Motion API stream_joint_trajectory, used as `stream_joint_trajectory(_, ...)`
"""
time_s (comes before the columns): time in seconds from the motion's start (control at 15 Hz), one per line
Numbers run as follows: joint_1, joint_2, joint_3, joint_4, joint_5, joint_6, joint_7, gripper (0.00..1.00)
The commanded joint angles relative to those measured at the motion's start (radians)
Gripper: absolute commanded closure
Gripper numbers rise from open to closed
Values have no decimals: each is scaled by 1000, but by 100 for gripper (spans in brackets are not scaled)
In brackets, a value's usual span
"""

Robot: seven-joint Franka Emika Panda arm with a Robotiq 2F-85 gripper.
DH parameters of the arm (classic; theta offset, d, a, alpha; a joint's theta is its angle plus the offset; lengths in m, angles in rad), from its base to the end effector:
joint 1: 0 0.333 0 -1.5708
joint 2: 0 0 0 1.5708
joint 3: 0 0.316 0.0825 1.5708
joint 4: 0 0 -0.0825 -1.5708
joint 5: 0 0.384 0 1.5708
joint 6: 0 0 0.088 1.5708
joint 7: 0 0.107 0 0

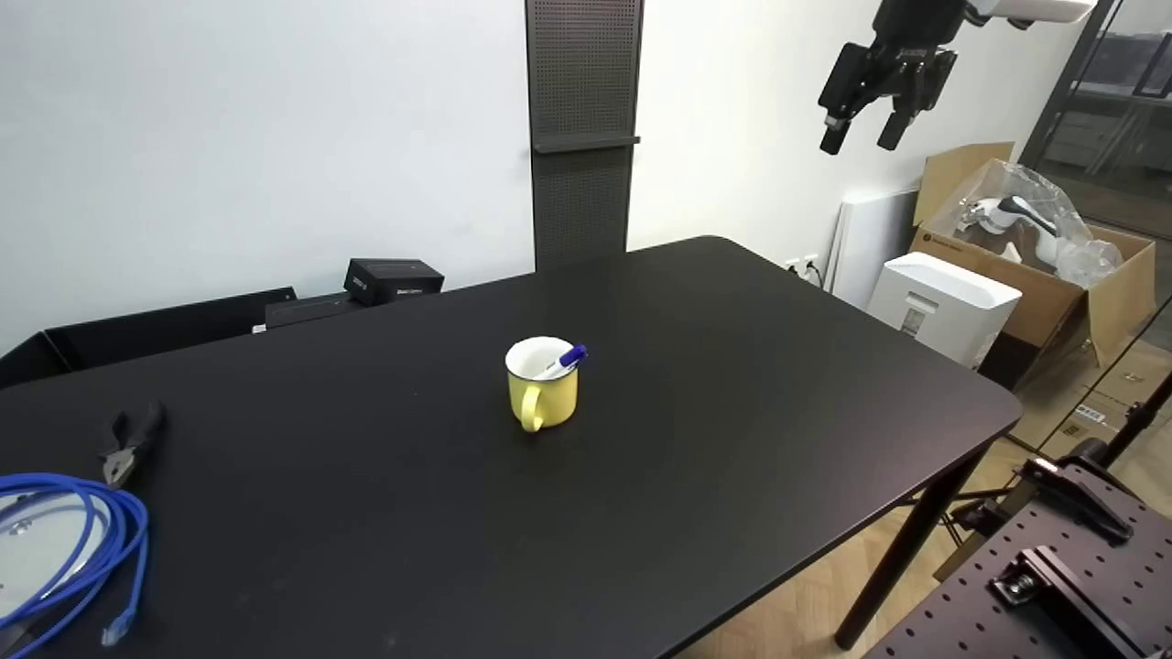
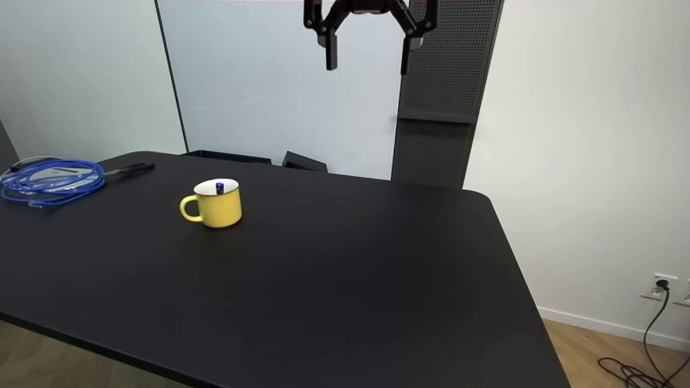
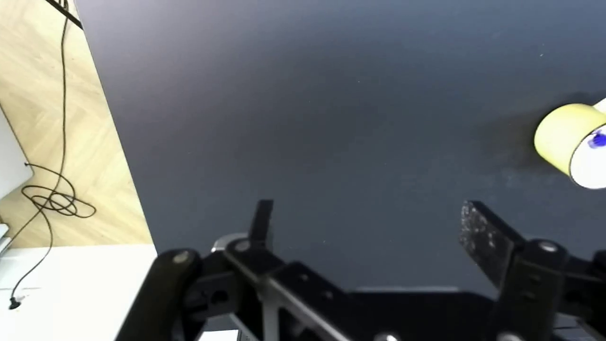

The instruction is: Take the pen out of the cup and put it on the table

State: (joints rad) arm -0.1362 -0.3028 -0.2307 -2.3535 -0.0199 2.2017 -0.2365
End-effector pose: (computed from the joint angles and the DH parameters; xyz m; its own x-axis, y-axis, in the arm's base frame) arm 0.4346 -0.1719 0.4587 0.9819 -0.1142 0.1512 -0.1131 -0.9935 -0.0156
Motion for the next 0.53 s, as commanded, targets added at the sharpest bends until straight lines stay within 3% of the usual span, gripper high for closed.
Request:
stream_joint_trajectory(0.0, 40, -5, 55, -55, 3, 38, -19, 0)
stream_joint_trajectory(0.27, 129, 8, 126, -125, 34, 111, -63, 0)
stream_joint_trajectory(0.47, 204, 32, 174, -174, 74, 245, -96, 0)
